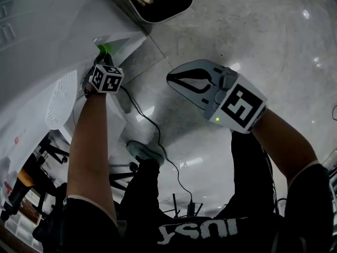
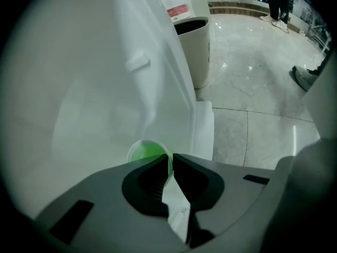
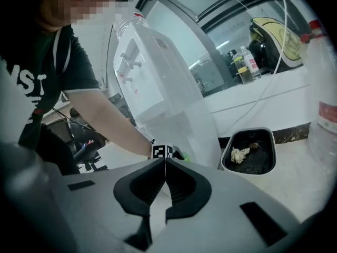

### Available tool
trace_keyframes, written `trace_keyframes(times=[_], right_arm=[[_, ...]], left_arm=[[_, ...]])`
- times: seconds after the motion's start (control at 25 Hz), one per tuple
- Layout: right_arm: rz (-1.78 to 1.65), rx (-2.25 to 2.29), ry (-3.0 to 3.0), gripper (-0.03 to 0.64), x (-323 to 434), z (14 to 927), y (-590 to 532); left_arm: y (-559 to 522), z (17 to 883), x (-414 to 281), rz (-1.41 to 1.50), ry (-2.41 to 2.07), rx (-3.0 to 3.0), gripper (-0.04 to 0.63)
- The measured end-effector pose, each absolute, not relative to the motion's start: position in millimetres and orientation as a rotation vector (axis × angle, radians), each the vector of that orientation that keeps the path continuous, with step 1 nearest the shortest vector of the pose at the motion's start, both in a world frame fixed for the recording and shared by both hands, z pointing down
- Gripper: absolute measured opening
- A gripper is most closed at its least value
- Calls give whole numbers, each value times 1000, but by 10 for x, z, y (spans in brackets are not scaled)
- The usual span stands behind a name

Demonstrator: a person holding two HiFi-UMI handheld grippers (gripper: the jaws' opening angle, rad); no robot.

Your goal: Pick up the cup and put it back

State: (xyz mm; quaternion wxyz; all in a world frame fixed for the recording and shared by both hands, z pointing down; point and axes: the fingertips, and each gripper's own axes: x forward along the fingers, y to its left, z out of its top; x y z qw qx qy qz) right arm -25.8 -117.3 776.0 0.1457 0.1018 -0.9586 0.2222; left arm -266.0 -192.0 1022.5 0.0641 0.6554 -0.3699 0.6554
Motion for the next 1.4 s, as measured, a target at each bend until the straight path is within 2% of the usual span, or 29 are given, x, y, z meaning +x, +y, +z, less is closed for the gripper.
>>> trace_keyframes(times=[0.08, 0.24, 0.52, 0.72, 0.88, 1.04, 1.08, 1.4], right_arm=[[643, 293, -2762, 34, -238, 7762, -1170], [650, 291, -2753, 34, -208, 7775, -1142], [633, 285, -2765, 34, -261, 7684, -1080], [620, 290, -2753, 34, -267, 7581, -994], [611, 306, -2719, 34, -261, 7498, -849], [646, 334, -2678, 34, -295, 7231, -636], [658, 331, -2669, 34, -319, 7112, -560], [626, 299, -2617, 32, -531, 5869, -115]], left_arm=[[-1943, 10231, -2674, 1999, -1121, 1968, 27], [-1984, 10196, -2669, 1978, -1156, 1961, 125], [-1981, 9966, -2652, 1915, -1302, 1953, 207], [-1744, 9773, -2482, 1809, -1320, 1974, 209], [-1386, 9602, -2188, 1691, -1262, 2036, 183], [-907, 9150, -1858, 1479, -1201, 2121, 27], [-750, 8971, -1788, 1433, -1181, 2139, 10], [244, 7258, -1412, 1124, -1109, 2258, 8]])
